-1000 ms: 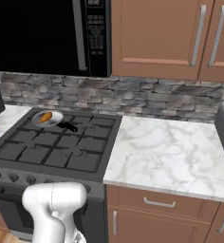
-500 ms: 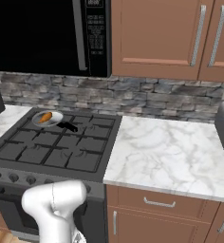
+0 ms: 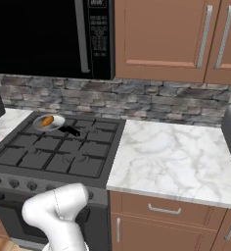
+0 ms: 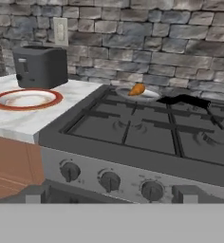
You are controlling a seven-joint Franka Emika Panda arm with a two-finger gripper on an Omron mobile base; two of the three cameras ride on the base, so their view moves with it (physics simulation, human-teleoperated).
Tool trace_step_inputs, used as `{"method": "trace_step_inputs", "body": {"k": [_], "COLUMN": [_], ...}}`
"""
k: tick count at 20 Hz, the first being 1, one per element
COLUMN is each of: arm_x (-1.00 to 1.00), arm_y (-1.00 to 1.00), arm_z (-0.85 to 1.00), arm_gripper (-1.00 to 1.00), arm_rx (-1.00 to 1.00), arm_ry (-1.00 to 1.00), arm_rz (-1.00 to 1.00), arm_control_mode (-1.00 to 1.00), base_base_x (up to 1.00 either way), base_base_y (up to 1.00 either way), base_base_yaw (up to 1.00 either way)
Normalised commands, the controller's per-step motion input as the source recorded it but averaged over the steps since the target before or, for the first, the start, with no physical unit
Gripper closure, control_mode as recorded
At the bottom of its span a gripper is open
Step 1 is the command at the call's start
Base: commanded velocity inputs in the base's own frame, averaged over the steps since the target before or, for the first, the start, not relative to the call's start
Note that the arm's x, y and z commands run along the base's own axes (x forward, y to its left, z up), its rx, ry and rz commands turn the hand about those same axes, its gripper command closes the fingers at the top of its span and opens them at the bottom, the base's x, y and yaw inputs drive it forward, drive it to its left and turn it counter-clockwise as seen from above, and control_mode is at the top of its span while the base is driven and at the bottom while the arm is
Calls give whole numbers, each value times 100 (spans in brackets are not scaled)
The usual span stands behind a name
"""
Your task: Pick the croissant and place it on the pan. Then turn on the stove to warm the croissant.
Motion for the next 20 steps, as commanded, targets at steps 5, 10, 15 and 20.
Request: {"method": "trace_step_inputs", "body": {"k": [5,10,15,20], "arm_x": [0,0,2,2], "arm_y": [0,0,1,7], "arm_z": [-49,-39,-30,-24], "arm_gripper": [-100,-100,-100,-100], "arm_rx": [5,8,10,9], "arm_ry": [-12,-4,-1,0], "arm_rz": [13,6,0,0], "arm_control_mode": [-100,-100,-100,-100], "base_base_x": [0,0,0,0], "base_base_y": [0,0,0,0], "base_base_yaw": [0,0,0,0]}}
